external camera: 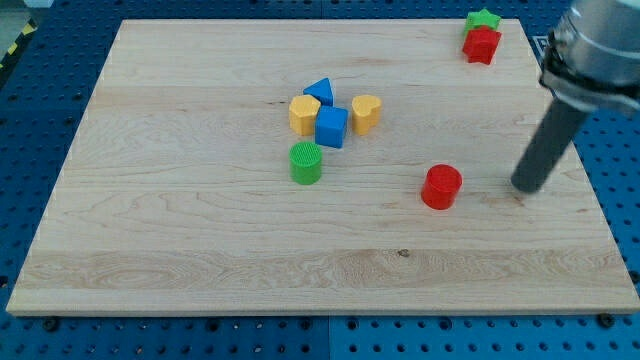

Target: Push the red circle diagonal to the yellow heart

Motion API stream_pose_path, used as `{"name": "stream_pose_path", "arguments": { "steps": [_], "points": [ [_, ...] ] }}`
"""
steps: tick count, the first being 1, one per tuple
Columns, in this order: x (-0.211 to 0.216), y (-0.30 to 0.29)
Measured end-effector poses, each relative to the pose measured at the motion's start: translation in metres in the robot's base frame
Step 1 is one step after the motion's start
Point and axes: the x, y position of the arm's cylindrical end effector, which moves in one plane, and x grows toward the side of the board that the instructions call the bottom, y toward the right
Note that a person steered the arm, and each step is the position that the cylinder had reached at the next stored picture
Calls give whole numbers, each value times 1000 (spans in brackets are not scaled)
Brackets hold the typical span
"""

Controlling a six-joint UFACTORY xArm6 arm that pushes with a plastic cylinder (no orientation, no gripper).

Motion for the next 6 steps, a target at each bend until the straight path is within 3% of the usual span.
{"name": "stream_pose_path", "arguments": {
  "steps": [1, 2, 3, 4, 6],
  "points": [
    [49, -15],
    [43, -109],
    [22, -127],
    [15, -126],
    [1, -62]
  ]
}}
